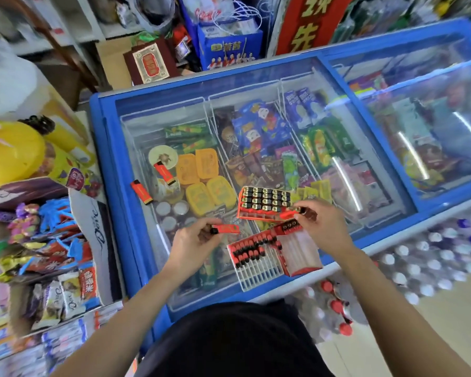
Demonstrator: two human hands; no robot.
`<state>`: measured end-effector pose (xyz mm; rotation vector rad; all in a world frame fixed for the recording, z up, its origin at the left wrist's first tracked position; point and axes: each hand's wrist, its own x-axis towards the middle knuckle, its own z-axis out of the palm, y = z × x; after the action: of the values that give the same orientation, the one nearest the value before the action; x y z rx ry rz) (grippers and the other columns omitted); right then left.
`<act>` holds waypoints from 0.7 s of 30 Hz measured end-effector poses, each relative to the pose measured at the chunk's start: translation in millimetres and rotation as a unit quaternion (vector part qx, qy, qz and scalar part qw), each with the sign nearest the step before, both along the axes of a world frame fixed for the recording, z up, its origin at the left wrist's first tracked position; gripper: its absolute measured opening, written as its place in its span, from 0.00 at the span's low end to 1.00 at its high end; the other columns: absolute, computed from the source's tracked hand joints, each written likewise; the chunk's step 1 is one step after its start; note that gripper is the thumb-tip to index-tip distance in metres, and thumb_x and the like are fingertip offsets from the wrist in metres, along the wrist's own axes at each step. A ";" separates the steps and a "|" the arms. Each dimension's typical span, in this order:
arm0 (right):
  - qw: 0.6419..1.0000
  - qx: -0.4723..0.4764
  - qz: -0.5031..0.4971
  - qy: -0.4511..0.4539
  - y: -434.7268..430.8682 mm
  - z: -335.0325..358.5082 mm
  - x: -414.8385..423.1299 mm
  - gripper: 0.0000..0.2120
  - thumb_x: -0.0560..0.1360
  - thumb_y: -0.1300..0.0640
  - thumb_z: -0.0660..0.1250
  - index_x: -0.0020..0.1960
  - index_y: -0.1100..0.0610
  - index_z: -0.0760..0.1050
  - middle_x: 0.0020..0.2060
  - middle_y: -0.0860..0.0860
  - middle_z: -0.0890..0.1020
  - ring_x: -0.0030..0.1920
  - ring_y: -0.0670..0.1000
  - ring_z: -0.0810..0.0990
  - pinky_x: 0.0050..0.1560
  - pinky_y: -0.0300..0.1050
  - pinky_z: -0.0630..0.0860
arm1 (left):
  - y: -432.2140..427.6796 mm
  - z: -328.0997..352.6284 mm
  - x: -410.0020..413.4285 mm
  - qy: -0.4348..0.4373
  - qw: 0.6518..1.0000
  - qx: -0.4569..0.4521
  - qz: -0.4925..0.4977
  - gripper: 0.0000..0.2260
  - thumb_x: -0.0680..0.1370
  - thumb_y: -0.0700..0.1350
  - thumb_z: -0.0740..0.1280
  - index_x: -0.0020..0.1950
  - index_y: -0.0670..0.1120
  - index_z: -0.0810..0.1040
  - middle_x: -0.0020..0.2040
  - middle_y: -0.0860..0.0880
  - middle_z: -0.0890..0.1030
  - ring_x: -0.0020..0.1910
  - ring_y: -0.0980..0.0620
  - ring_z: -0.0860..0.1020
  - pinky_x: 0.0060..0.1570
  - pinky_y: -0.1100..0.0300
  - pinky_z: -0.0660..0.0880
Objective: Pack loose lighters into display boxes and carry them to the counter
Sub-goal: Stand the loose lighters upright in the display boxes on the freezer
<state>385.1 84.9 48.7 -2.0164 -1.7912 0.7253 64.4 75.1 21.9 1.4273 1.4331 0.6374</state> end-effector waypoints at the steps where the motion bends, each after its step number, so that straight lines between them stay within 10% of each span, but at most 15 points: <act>1: 1.000 0.003 0.000 -0.001 1.4 -3.7 1.6 0.11 0.75 0.56 0.74 0.57 0.50 0.82 0.49 0.47 0.83 0.43 0.45 0.80 0.50 0.37 0.76 | 4.5 1.1 3.8 0.013 1.000 0.011 -0.008 0.12 0.77 0.44 0.74 0.60 0.52 0.82 0.37 0.56 0.83 0.36 0.58 0.81 0.37 0.71 0.74; 4: 1.000 0.021 0.001 -0.020 5.5 -11.4 0.5 0.10 0.75 0.58 0.74 0.56 0.53 0.83 0.48 0.50 0.84 0.38 0.41 0.77 0.45 0.28 0.70 | 15.9 6.4 15.7 0.044 0.998 0.048 -0.024 0.11 0.76 0.46 0.75 0.58 0.54 0.82 0.37 0.55 0.83 0.38 0.57 0.82 0.36 0.72 0.75; 13: 0.998 0.000 -0.037 -0.042 11.5 -43.3 -4.8 0.17 0.75 0.54 0.74 0.63 0.49 0.79 0.51 0.49 0.84 0.43 0.51 0.82 0.48 0.52 0.81 | 35.0 -5.0 35.8 0.109 0.987 0.110 -0.040 0.12 0.72 0.54 0.77 0.54 0.54 0.85 0.42 0.58 0.81 0.38 0.60 0.80 0.40 0.71 0.77; 21: 0.992 0.119 -0.042 0.005 -3.2 -53.1 3.1 0.08 0.74 0.61 0.74 0.52 0.56 0.83 0.44 0.45 0.79 0.44 0.47 0.76 0.45 0.50 0.78 | 35.2 -10.9 41.1 0.095 0.983 0.153 -0.031 0.14 0.70 0.55 0.77 0.52 0.49 0.87 0.43 0.58 0.80 0.38 0.58 0.79 0.43 0.69 0.77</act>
<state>388.2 81.6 -4.4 -1.9117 -1.6874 0.4719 105.5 110.3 11.0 1.8077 1.4761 0.7197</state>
